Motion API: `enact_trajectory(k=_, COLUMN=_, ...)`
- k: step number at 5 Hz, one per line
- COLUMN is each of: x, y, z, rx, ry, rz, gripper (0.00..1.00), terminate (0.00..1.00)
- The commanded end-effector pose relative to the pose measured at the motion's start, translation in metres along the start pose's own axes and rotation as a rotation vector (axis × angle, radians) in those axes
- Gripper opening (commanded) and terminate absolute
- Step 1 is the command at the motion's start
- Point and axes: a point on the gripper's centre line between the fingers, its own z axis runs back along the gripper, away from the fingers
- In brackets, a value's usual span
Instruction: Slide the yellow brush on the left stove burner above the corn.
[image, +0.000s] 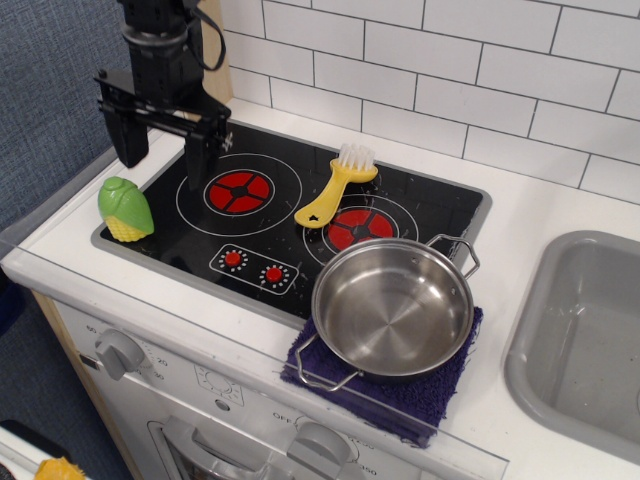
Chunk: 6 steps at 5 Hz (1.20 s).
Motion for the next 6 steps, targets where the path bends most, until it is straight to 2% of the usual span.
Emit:
enact_trajectory(k=1, x=0.038, y=-0.054, z=0.008, rx=-0.084, ry=-0.023, rz=-0.123, gripper=1.00, terminate=0.00)
enact_trajectory(k=2, x=0.050, y=-0.071, z=0.004, rx=-0.099, ry=-0.022, rz=-0.141, gripper=1.00, terminate=0.00)
enact_trajectory(k=4, x=0.066, y=-0.084, z=-0.019, rx=-0.114, ry=0.010, rz=-0.124, gripper=1.00, terminate=0.00)
enact_trajectory(k=5, x=0.068, y=-0.095, z=-0.022, rx=-0.142, ry=0.020, rz=-0.134, gripper=1.00, terminate=0.00)
enact_trajectory(k=6, x=0.065, y=-0.101, z=-0.015, rx=-0.135, ry=0.034, rz=-0.140, gripper=1.00, terminate=0.00)
